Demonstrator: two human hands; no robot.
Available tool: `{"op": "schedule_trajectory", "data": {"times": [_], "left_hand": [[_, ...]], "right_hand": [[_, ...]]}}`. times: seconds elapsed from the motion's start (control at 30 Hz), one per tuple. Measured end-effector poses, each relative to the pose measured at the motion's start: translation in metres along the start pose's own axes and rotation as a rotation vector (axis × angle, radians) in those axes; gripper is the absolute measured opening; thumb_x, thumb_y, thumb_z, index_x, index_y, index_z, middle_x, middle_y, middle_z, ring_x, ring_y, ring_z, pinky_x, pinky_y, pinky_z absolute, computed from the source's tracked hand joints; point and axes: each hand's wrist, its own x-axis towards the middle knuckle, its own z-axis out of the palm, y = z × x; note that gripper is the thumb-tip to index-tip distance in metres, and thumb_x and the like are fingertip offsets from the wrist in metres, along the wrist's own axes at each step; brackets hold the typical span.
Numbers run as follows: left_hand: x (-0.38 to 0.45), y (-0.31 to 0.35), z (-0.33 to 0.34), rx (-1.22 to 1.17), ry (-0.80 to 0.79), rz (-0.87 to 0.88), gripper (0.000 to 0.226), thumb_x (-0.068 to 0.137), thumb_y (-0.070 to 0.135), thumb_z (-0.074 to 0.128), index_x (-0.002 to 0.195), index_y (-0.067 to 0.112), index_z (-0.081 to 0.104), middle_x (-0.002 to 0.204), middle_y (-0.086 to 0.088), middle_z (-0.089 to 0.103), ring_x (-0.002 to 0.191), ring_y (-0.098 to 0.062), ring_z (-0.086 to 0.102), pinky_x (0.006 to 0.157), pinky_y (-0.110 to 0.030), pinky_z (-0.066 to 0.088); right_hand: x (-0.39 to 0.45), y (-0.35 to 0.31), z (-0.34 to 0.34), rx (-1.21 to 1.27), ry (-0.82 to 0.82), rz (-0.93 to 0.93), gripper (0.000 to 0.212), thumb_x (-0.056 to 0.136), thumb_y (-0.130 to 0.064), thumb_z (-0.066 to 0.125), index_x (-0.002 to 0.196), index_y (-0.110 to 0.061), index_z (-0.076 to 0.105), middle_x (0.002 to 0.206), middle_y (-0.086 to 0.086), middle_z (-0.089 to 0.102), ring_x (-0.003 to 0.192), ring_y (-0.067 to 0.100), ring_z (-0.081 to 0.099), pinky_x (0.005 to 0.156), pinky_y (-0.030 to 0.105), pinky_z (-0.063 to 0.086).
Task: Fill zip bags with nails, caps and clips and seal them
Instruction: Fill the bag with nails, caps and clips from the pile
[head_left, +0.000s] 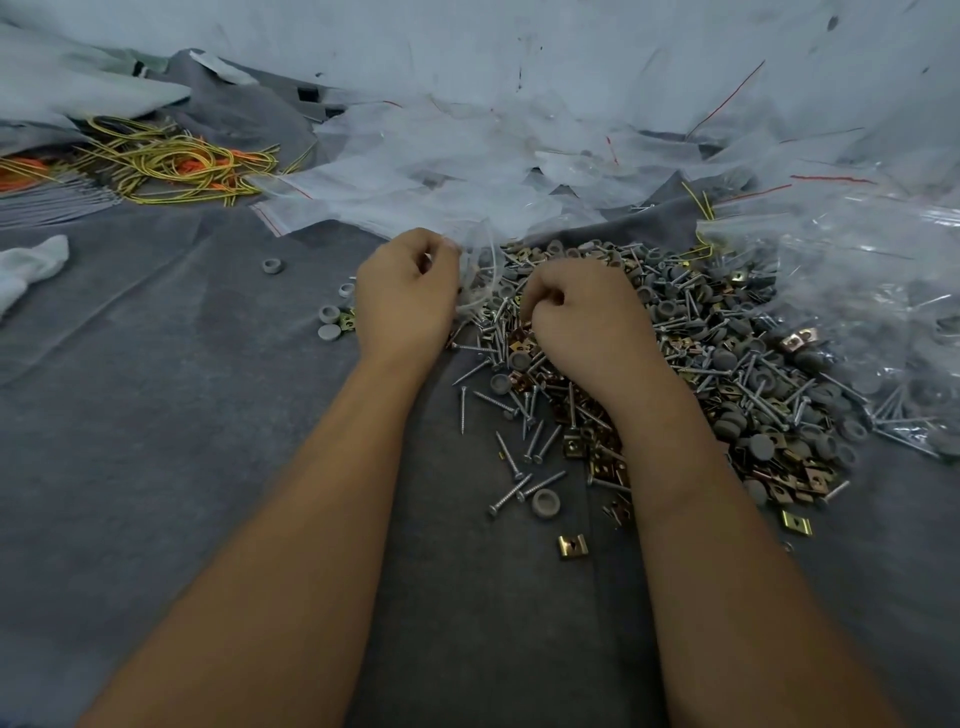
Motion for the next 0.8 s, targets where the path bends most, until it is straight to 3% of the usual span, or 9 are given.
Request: {"op": "schedule_trajectory", "data": {"times": [0.07, 0.17, 0.3, 0.47, 0.8], "left_hand": [[0.000, 0.001, 0.000, -0.002, 0.002, 0.000, 0.020, 0.087, 0.028, 0.054, 0.074, 0.020, 0.068, 0.050, 0.006, 0.049, 0.048, -0.009, 0.040, 0.054, -0.029, 0.036], [0.000, 0.000, 0.000, 0.000, -0.011, 0.001, 0.021, 0.088, 0.028, 0.055, 0.072, 0.020, 0.067, 0.049, 0.008, 0.048, 0.048, -0.006, 0.039, 0.054, -0.029, 0.035], [0.000, 0.000, -0.001, -0.005, -0.022, -0.002, 0.021, 0.088, 0.028, 0.055, 0.071, 0.021, 0.066, 0.046, 0.011, 0.047, 0.047, -0.004, 0.037, 0.053, -0.028, 0.034], [-0.001, 0.000, -0.001, 0.005, -0.024, 0.002, 0.021, 0.089, 0.028, 0.056, 0.072, 0.020, 0.067, 0.049, 0.009, 0.048, 0.047, -0.003, 0.039, 0.053, -0.028, 0.035], [-0.001, -0.001, 0.000, -0.010, -0.040, 0.013, 0.023, 0.089, 0.029, 0.056, 0.072, 0.018, 0.066, 0.045, 0.015, 0.047, 0.046, -0.003, 0.038, 0.053, -0.028, 0.035]], "right_hand": [[-0.002, -0.001, -0.001, -0.138, -0.167, 0.004, 0.022, 0.075, -0.012, 0.049, 0.079, -0.025, 0.067, 0.075, -0.008, 0.061, 0.070, 0.013, 0.056, 0.058, 0.028, 0.041], [-0.002, -0.002, -0.001, -0.234, -0.290, 0.006, 0.006, 0.079, -0.029, 0.058, 0.084, -0.029, 0.061, 0.078, -0.009, 0.058, 0.078, 0.015, 0.055, 0.063, 0.028, 0.042], [-0.001, 0.001, -0.005, -0.220, -0.381, -0.011, 0.017, 0.075, -0.030, 0.068, 0.089, -0.032, 0.058, 0.083, -0.005, 0.058, 0.088, 0.020, 0.053, 0.077, 0.033, 0.047], [-0.001, 0.005, 0.001, -0.174, -0.279, -0.029, 0.014, 0.082, -0.021, 0.066, 0.088, -0.032, 0.060, 0.078, -0.007, 0.058, 0.079, 0.017, 0.057, 0.072, 0.032, 0.048], [0.002, 0.008, 0.013, -0.302, -0.033, -0.120, 0.019, 0.089, -0.017, 0.060, 0.100, -0.030, 0.068, 0.086, -0.009, 0.056, 0.090, 0.019, 0.056, 0.074, 0.030, 0.040]]}}
